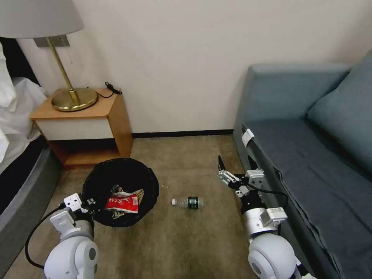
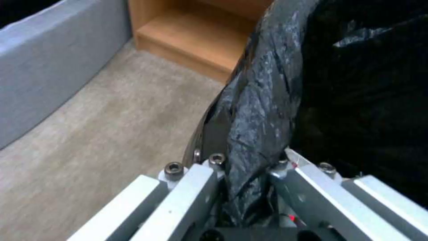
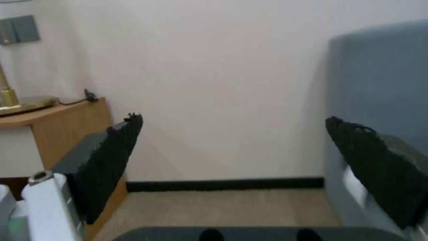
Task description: Pick up the trash bin, then pick up the garbage on the floor and place it into the trash bin.
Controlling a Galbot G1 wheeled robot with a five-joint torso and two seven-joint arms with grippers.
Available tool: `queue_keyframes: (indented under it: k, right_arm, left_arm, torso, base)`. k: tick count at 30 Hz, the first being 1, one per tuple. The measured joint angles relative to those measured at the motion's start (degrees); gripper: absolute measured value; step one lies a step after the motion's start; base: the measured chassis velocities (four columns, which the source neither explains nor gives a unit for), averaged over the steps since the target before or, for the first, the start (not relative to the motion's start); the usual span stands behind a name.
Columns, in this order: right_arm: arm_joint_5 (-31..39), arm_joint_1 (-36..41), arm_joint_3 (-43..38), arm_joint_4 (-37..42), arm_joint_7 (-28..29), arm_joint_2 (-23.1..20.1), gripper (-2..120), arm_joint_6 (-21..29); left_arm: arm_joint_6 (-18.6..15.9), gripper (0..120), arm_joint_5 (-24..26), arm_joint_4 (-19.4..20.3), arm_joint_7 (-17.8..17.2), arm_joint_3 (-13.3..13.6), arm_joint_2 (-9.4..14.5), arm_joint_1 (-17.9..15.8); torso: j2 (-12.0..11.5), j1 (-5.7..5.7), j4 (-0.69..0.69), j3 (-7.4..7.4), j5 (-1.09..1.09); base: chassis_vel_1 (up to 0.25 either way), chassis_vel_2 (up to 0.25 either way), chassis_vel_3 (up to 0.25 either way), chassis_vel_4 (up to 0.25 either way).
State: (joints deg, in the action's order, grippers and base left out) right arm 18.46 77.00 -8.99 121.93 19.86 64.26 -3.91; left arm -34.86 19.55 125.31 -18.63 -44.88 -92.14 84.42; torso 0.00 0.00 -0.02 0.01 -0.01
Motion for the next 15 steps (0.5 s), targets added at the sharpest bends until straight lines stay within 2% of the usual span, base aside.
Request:
queue_keyframes:
  k: [4,5,8,9,13,14,15]
  right_arm:
    - [1.1,-9.1,3.7,-8.1,-4.9,-4.5,100,-2.1]
    - [1.1,-9.1,3.7,-8.1,-4.9,-4.5,100,-2.1]
    - [3.6,-21.3,13.3,-16.4,-8.9,-10.5,100,-0.6]
    - [3.6,-21.3,13.3,-16.4,-8.9,-10.5,100,-0.6]
    - [5.0,-39.0,28.1,-29.4,-18.9,-14.5,100,-1.5]
    - [5.0,-39.0,28.1,-29.4,-18.9,-14.5,100,-1.5]
    - [6.4,-42.3,31.7,-32.3,-21.6,-14.8,100,-2.0]
  left_arm:
    - [0.0,2,0.3,0.4,0.0,-0.2,0.0,0.0]
    - [0.0,2,0.3,0.4,0.0,-0.2,0.0,0.0]
    - [0.0,2,0.5,0.8,0.1,-0.2,0.0,0.2]
    - [0.0,2,0.5,0.8,0.1,-0.2,0.0,0.2]
    - [0.2,2,0.8,1.2,0.3,-0.2,0.0,0.5]
    - [0.2,2,0.8,1.2,0.3,-0.2,0.0,0.5]
    - [0.3,2,0.8,1.2,0.3,-0.3,0.0,0.5]
  torso:
    - [0.0,0.00,0.02,0.00,0.02]
    - [0.0,0.00,0.02,0.00,0.02]
    - [0.0,0.00,0.02,0.00,0.01]
    - [0.0,0.00,0.02,0.00,0.01]
    - [0.0,0.00,0.04,-0.01,-0.01]
    - [0.0,0.00,0.04,-0.01,-0.01]
    - [0.0,0.00,0.03,0.00,-0.01]
  base:
    - [-0.106,0.087,0.080,-0.079]
    - [0.000,0.000,0.000,0.000]
    - [0.000,0.000,0.000,0.000]
    - [0.000,0.000,0.000,0.000]
    - [0.000,0.000,0.000,0.000]
    - [0.000,0.000,0.000,0.000]
    - [0.000,0.000,0.000,0.000]
